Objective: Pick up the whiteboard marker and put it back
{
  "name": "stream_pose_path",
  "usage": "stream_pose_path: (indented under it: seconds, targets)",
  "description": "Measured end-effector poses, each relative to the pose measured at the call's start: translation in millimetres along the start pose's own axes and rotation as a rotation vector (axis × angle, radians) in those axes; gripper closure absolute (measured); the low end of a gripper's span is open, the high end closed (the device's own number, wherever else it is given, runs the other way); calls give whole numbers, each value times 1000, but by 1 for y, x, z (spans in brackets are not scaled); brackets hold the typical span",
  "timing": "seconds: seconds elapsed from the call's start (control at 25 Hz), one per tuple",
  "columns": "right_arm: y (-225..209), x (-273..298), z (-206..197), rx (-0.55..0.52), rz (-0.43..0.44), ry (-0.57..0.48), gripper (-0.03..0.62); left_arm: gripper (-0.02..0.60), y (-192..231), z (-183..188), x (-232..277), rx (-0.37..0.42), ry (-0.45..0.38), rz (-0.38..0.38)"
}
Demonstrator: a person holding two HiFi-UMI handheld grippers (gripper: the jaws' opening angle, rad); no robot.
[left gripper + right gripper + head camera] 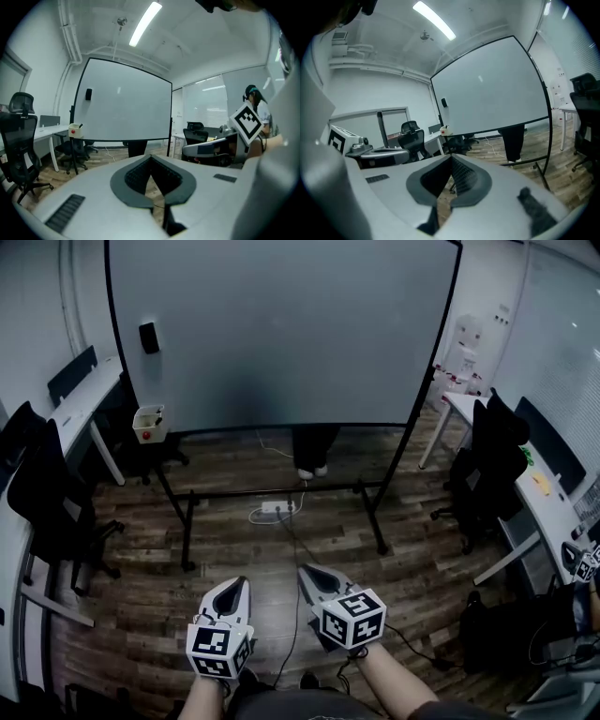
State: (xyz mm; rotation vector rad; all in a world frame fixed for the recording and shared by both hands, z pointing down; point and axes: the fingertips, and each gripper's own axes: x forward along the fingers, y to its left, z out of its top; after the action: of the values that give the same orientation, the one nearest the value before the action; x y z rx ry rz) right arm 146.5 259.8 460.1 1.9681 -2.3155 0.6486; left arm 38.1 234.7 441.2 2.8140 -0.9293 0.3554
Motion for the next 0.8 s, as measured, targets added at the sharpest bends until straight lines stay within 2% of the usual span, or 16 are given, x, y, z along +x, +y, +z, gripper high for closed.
stream_pose_path:
  seconds: [0.52, 0.8]
  targets:
    - [-6, -21, -4, 0, 69, -3, 572, 568, -23, -4, -9, 9, -14, 76]
    - [-3, -7, 6, 12, 136, -56, 571, 568, -16, -3, -8, 1, -23, 92]
